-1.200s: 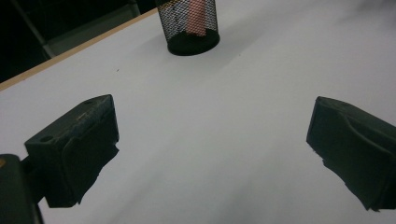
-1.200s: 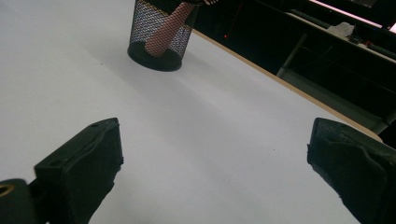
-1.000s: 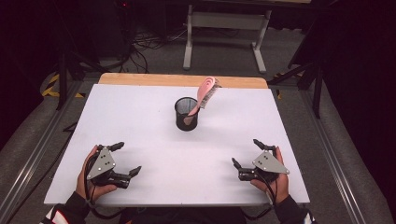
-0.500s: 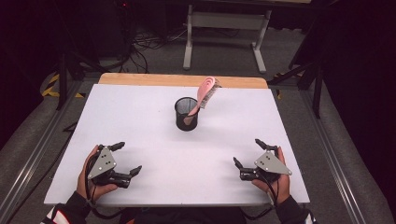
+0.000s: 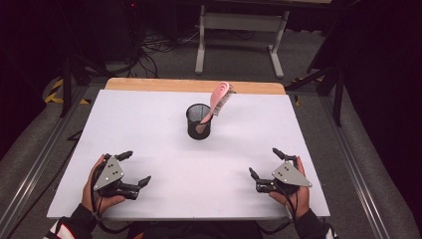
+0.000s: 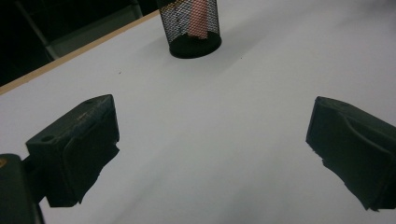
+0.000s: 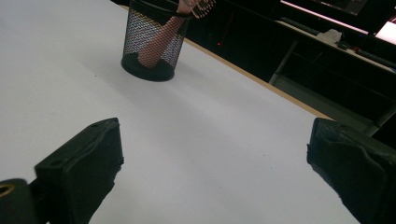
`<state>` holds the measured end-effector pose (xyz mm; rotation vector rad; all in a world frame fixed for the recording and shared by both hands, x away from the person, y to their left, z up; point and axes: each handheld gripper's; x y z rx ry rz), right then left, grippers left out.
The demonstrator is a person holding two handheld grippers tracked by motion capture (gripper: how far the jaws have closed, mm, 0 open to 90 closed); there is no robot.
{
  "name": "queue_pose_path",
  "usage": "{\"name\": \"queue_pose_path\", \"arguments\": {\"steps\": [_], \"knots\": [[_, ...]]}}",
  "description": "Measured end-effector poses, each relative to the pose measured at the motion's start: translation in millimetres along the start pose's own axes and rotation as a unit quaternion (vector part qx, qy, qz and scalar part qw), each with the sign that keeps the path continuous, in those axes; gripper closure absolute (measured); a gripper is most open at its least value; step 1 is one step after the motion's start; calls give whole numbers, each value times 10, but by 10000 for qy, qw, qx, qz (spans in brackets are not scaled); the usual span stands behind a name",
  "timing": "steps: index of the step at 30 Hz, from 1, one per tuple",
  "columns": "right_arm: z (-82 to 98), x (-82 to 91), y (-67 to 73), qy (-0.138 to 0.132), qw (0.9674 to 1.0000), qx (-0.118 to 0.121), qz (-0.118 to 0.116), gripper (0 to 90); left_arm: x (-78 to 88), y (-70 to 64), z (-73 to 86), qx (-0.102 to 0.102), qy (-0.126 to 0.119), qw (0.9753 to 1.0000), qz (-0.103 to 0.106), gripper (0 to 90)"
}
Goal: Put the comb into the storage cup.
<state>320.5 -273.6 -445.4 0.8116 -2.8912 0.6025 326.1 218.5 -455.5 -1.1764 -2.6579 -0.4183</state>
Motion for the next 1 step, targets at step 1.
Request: {"name": "queue_pose_path", "arguments": {"steps": [1], "knots": [[0,0,0,0,10000,0,0,41,-3,2,2,20,-3,10000,-11,36]]}}
Point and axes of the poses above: each handheld gripper's, and its own axes: x roughly backward along the jaws, z roughly out of its underside, y roughly to its left, and after that the axes turned 5 degrees about -y, right-handed
